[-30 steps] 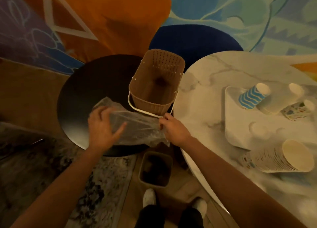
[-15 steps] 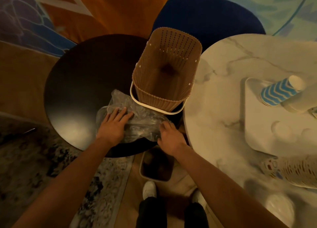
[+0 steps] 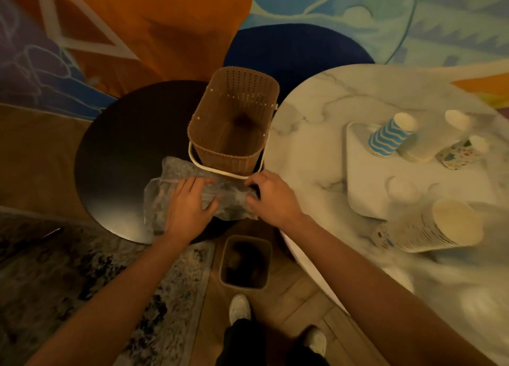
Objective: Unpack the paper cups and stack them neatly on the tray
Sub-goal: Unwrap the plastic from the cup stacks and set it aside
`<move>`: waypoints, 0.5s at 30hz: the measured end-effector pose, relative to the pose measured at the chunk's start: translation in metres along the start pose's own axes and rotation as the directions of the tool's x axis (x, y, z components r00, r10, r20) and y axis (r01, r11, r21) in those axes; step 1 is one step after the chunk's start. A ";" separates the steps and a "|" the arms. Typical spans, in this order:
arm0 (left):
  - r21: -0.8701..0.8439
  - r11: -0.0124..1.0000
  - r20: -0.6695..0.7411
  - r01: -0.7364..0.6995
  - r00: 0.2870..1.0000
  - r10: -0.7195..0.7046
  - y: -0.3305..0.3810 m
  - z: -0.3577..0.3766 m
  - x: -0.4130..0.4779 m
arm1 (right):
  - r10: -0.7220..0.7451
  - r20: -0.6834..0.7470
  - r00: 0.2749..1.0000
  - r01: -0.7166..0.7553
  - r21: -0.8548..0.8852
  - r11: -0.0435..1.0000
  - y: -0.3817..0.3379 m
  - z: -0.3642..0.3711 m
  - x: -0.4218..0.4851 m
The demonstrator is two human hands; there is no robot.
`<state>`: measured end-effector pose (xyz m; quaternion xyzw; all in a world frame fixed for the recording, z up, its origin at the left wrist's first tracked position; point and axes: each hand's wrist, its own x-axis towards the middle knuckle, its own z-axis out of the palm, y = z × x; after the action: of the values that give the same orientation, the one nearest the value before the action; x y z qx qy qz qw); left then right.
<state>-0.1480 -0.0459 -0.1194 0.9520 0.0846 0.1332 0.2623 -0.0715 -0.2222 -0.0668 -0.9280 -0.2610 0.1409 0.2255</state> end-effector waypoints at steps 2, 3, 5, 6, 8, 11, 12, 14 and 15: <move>-0.070 0.997 0.036 -0.038 0.999 0.041 0.033 0.000 -0.006 | 0.003 -0.072 0.997 -0.001 0.023 1.000 0.006 -0.022 -0.016; -0.105 0.993 0.049 -0.062 0.997 0.067 0.051 0.002 -0.009 | 0.011 -0.114 0.993 -0.006 0.042 0.999 0.010 -0.034 -0.025; -0.163 0.979 0.065 -0.120 0.989 0.132 0.090 0.008 -0.015 | 0.028 -0.192 0.981 -0.013 0.079 0.997 0.023 -0.058 -0.045; -0.189 0.971 0.072 -0.148 0.984 0.164 0.111 0.012 -0.018 | 0.033 -0.224 0.974 -0.013 0.092 0.996 0.030 -0.070 -0.055; -0.249 0.955 0.097 -0.163 0.977 0.192 0.152 0.023 -0.023 | 0.042 -0.284 0.958 -0.012 0.109 0.994 0.045 -0.095 -0.075; -0.329 0.939 0.144 -0.098 0.978 0.152 0.210 0.043 -0.028 | 0.063 -0.356 0.932 -0.017 0.131 0.991 0.068 -0.131 -0.108; -0.355 0.931 0.149 -0.080 0.979 0.141 0.228 0.051 -0.029 | 0.066 -0.376 0.924 -0.015 0.136 0.991 0.076 -0.143 -0.119; -0.447 0.894 0.175 -0.015 0.979 0.103 0.259 0.068 -0.031 | 0.065 -0.408 0.911 -0.010 0.136 0.991 0.093 -0.163 -0.139; -0.507 0.861 0.201 0.034 0.976 0.079 0.272 0.077 -0.033 | 0.063 -0.418 0.906 -0.009 0.130 0.991 0.101 -0.173 -0.149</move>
<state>-0.1313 -0.3209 -0.0476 0.8590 0.0067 0.0503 0.5095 -0.0864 -0.4404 0.0536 -0.9252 -0.1796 -0.0423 0.3315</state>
